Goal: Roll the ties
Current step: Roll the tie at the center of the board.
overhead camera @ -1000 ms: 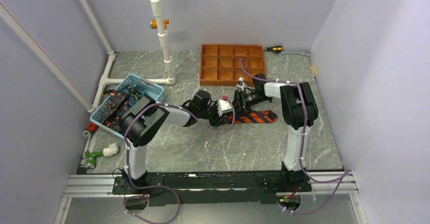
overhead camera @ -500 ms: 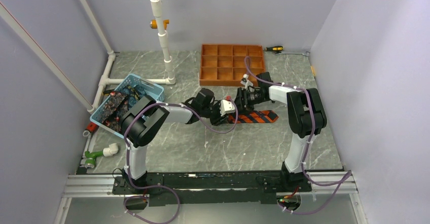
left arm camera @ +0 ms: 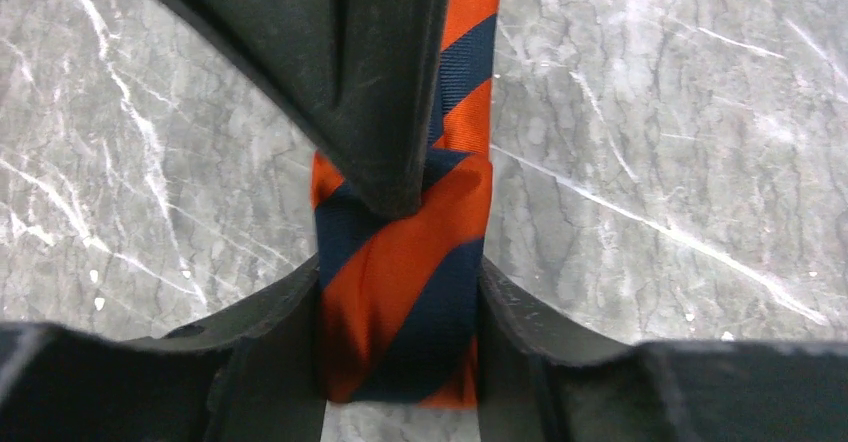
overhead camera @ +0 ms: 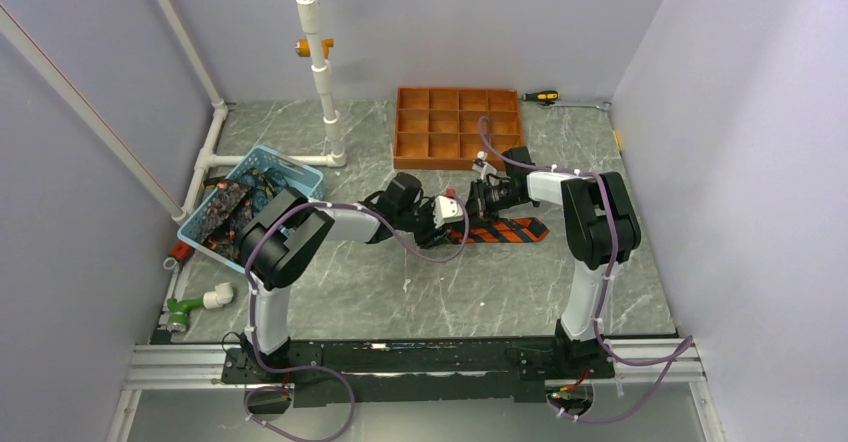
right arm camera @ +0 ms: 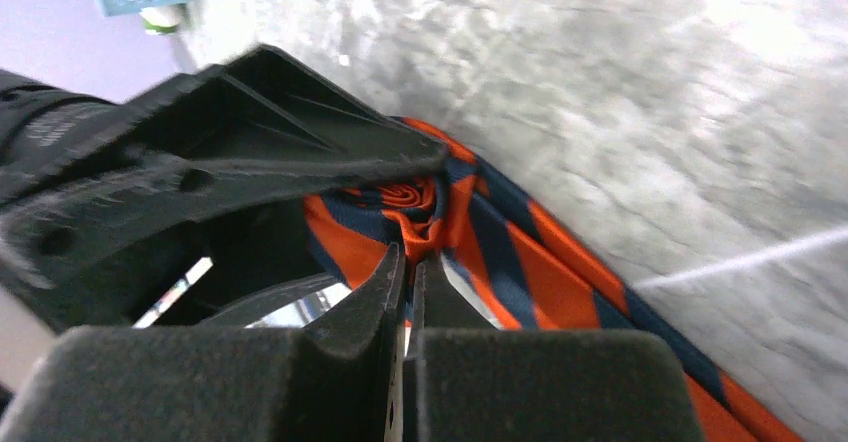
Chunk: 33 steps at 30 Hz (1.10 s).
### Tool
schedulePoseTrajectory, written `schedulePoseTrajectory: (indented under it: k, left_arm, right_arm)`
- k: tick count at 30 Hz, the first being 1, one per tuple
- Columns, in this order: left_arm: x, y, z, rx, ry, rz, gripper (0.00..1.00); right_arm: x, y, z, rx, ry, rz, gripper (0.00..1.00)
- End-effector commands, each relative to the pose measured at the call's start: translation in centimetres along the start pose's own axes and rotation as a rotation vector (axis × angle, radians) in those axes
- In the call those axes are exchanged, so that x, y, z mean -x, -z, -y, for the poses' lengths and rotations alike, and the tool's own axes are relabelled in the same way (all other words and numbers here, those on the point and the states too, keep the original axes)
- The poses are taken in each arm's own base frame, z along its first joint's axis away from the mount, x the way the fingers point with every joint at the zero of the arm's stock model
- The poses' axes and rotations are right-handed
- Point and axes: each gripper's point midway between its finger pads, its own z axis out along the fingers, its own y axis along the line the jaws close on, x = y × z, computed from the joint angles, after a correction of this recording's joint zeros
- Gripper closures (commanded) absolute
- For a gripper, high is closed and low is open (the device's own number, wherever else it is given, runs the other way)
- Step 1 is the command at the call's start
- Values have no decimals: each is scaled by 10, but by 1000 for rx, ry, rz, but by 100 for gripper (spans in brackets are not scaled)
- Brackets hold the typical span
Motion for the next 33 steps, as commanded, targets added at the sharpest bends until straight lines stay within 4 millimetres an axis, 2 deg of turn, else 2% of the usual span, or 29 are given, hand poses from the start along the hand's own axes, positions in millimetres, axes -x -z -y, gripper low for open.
schedulePoseTrajectory:
  k: [1, 3, 6, 13, 18, 26, 29, 33]
  left_arm:
    - [-69, 1, 35, -93, 128, -174, 43]
    - [-47, -3, 35, -125, 120, -84, 36]
    - [-23, -12, 31, -151, 112, 15, 36]
    - [14, -26, 28, -201, 118, 191, 38]
    - [27, -32, 34, -251, 176, 287, 39]
    - [24, -49, 40, -247, 300, 314, 43]
    - [1, -57, 38, -180, 261, 208, 55]
    - [-41, -45, 44, -138, 167, 48, 74]
  right_arm:
    - [-24, 5, 65, -303, 6, -58, 100]
    - [-24, 10, 73, -362, 13, -59, 100]
    - [-24, 16, 82, -433, 20, -59, 100]
    - [-12, 20, 98, -535, 35, -66, 100]
    - [-11, 19, 105, -572, 45, -77, 100]
    - [-10, 11, 104, -566, 47, -89, 100]
    - [-8, 6, 94, -521, 53, -87, 100]
    - [-5, 8, 65, -407, 79, -80, 99]
